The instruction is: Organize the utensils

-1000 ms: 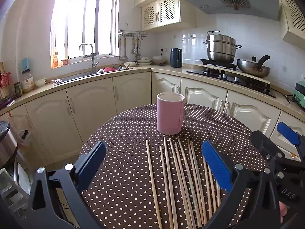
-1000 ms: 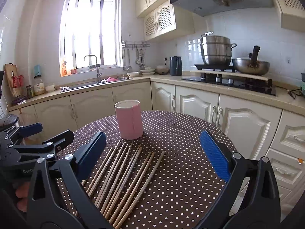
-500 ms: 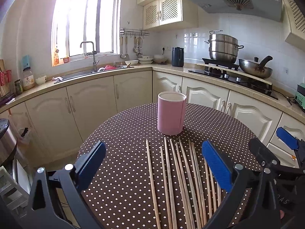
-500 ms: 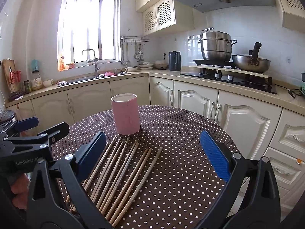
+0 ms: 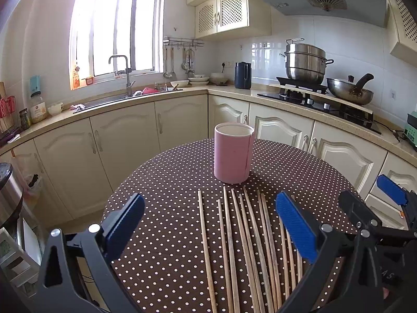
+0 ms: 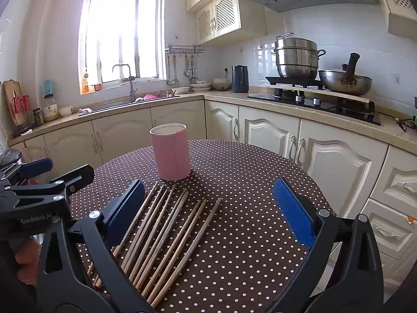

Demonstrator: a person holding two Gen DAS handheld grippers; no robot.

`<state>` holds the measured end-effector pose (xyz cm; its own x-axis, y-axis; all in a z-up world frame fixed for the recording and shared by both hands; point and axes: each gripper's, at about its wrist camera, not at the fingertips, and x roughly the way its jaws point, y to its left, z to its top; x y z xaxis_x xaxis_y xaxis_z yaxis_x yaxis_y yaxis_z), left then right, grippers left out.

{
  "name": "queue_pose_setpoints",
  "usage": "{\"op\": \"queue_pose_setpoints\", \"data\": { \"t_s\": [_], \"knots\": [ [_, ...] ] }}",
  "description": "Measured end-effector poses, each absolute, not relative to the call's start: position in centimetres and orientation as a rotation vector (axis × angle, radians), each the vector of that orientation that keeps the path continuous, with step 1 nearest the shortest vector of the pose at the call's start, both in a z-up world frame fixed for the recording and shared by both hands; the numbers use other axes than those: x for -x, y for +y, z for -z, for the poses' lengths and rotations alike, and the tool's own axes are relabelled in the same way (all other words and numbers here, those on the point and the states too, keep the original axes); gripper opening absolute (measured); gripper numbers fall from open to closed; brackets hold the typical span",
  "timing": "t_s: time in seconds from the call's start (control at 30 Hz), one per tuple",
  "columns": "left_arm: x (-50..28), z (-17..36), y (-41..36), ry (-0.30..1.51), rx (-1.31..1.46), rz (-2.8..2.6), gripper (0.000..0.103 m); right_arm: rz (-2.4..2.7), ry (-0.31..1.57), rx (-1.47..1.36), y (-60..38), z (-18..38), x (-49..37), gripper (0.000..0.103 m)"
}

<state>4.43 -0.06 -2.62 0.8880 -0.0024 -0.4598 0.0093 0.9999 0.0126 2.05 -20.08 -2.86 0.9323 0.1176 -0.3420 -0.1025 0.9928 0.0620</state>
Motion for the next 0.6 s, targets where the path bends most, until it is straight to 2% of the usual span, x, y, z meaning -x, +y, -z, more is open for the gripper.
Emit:
{"op": "queue_pose_setpoints", "data": {
  "t_s": [0.6],
  "knots": [
    [-5.5,3.9,0.5,0.521,0.017,-0.010,0.099,-0.103,0.418,-0.059,-19.5,3.5,-3.2,0.097]
  ]
}}
